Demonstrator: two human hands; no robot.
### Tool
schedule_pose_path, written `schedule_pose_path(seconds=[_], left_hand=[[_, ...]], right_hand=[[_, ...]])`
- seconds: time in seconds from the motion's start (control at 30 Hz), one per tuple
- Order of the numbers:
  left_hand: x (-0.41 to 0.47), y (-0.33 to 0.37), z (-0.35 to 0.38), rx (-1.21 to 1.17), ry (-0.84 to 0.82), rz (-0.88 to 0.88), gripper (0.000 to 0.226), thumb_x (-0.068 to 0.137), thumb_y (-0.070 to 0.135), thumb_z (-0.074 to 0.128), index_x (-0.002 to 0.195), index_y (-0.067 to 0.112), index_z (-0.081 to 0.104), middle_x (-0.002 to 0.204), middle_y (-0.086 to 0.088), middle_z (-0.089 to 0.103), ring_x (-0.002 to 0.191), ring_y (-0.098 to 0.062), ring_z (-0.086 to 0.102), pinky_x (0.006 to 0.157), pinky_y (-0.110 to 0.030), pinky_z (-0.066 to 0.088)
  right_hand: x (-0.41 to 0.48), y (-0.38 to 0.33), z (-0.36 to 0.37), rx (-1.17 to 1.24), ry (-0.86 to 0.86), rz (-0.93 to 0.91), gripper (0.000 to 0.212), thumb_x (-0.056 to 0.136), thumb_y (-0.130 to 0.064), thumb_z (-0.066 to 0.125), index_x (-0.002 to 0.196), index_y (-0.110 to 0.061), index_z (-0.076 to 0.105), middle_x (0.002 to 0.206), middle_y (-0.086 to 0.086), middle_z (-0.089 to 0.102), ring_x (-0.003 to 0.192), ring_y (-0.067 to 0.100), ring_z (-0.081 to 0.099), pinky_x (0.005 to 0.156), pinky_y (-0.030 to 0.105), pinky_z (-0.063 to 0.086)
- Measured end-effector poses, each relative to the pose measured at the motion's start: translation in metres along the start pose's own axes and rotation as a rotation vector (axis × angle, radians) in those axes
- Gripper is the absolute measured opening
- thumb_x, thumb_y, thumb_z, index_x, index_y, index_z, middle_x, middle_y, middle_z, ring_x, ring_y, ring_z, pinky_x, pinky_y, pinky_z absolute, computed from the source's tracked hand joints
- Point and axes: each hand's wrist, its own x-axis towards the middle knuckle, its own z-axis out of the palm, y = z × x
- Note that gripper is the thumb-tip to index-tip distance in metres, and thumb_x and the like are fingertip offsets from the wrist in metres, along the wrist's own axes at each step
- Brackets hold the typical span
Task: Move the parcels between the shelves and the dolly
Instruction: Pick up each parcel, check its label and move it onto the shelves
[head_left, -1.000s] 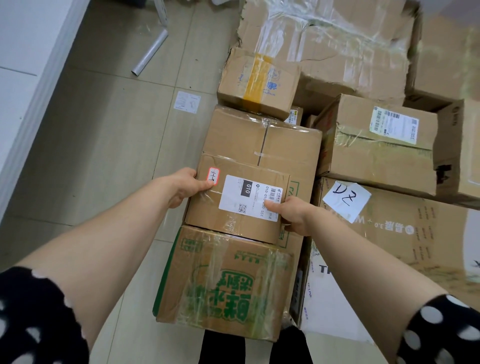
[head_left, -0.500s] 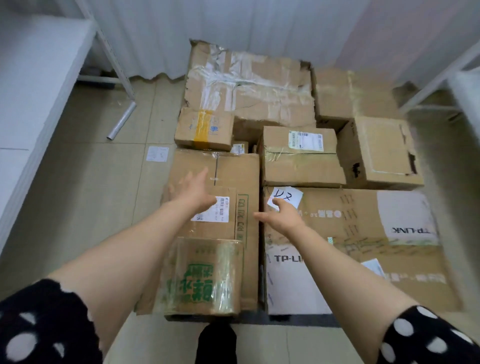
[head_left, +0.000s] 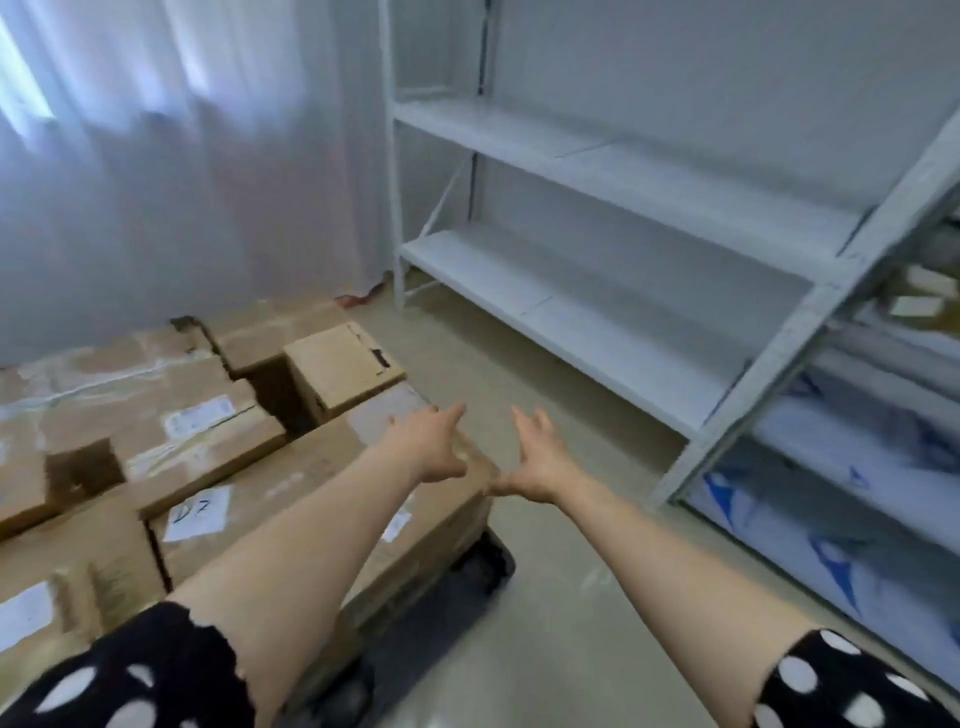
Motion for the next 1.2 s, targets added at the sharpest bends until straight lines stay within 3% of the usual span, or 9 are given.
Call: schedule_pose_path(seconds=[0.13, 0.3, 0.4, 0.57, 0.7, 0.83, 0.97, 1.1, 1.2], left_hand=[[0.008, 0.165, -0.019, 0.067, 0.037, 0.251, 0.088, 0.082, 0.038, 0.064, 0.152, 0.025, 0.013, 0.148, -0.005, 0.037, 0.132, -0.028, 0.040, 0.108, -0.046, 0.035], [0.018, 0.342, -0.030, 0.151, 0.079, 0.526, 0.074, 0.081, 0.038, 0.064, 0.142, 0.018, 0.026, 0.133, -0.008, 0.048, 0.120, -0.030, 0.048, 0.099, -0.044, 0.042], [0.021, 0.441, -0.030, 0.175, 0.087, 0.688, 0.081, 0.080, 0.041, 0.065, 0.145, 0.019, 0.023, 0.132, -0.010, 0.049, 0.120, -0.032, 0.050, 0.099, -0.045, 0.043], [0.025, 0.589, -0.027, 0.175, 0.091, 0.893, 0.088, 0.082, 0.043, 0.064, 0.150, 0.016, 0.015, 0.141, -0.011, 0.043, 0.126, -0.030, 0.045, 0.103, -0.045, 0.041], [0.034, 0.696, -0.028, 0.136, 0.041, 1.034, 0.086, 0.084, 0.039, 0.063, 0.151, 0.016, 0.014, 0.141, -0.008, 0.045, 0.122, -0.028, 0.049, 0.097, -0.041, 0.046], [0.033, 0.802, -0.021, 0.104, -0.001, 1.154, 0.081, 0.087, 0.037, 0.061, 0.151, 0.015, 0.017, 0.143, -0.011, 0.042, 0.122, -0.028, 0.050, 0.094, -0.038, 0.047], [0.017, 0.897, 0.010, 0.095, -0.056, 1.275, 0.071, 0.087, 0.035, 0.061, 0.145, 0.013, 0.027, 0.133, -0.013, 0.051, 0.113, -0.027, 0.054, 0.088, -0.037, 0.049], [-0.010, 0.981, 0.046, 0.117, -0.094, 1.370, 0.076, 0.090, 0.034, 0.061, 0.150, 0.012, 0.021, 0.142, -0.013, 0.045, 0.125, -0.028, 0.047, 0.097, -0.037, 0.045], [-0.030, 1.045, 0.073, 0.132, -0.072, 1.410, 0.068, 0.090, 0.034, 0.060, 0.146, 0.012, 0.028, 0.141, -0.013, 0.045, 0.125, -0.029, 0.047, 0.097, -0.038, 0.045]], right_hand=[[-0.065, 0.123, -0.092, 0.118, 0.187, 0.194, 0.117, 0.070, -0.040, 0.082, 0.153, -0.023, 0.001, 0.159, 0.008, -0.009, 0.147, 0.027, 0.003, 0.117, 0.042, 0.022], [-0.143, 0.249, -0.177, 0.259, 0.401, 0.384, 0.109, 0.070, -0.041, 0.081, 0.151, -0.020, 0.012, 0.153, 0.010, 0.013, 0.140, 0.029, 0.023, 0.110, 0.040, 0.033], [-0.184, 0.313, -0.221, 0.314, 0.514, 0.492, 0.102, 0.074, -0.042, 0.078, 0.150, -0.016, 0.015, 0.150, 0.010, 0.019, 0.137, 0.029, 0.027, 0.107, 0.038, 0.037], [-0.238, 0.408, -0.289, 0.344, 0.680, 0.652, 0.094, 0.083, -0.038, 0.070, 0.152, -0.012, 0.011, 0.157, 0.010, 0.015, 0.144, 0.025, 0.020, 0.111, 0.037, 0.028], [-0.272, 0.476, -0.337, 0.378, 0.820, 0.735, 0.078, 0.088, -0.031, 0.066, 0.149, -0.011, 0.022, 0.152, 0.009, 0.029, 0.138, 0.024, 0.030, 0.105, 0.032, 0.032], [-0.304, 0.546, -0.367, 0.465, 0.897, 0.850, 0.084, 0.088, -0.036, 0.064, 0.152, -0.013, 0.015, 0.157, 0.005, 0.020, 0.143, 0.023, 0.025, 0.111, 0.036, 0.029], [-0.351, 0.612, -0.372, 0.540, 0.980, 0.968, 0.081, 0.088, -0.035, 0.064, 0.151, -0.011, 0.017, 0.155, 0.007, 0.027, 0.140, 0.024, 0.029, 0.109, 0.032, 0.030], [-0.400, 0.683, -0.375, 0.606, 1.041, 1.047, 0.073, 0.089, -0.027, 0.064, 0.148, -0.008, 0.026, 0.149, 0.008, 0.037, 0.134, 0.023, 0.038, 0.102, 0.025, 0.032], [-0.433, 0.747, -0.382, 0.642, 1.069, 1.051, 0.078, 0.089, -0.030, 0.065, 0.150, -0.009, 0.021, 0.153, 0.007, 0.031, 0.137, 0.024, 0.035, 0.108, 0.031, 0.034]])
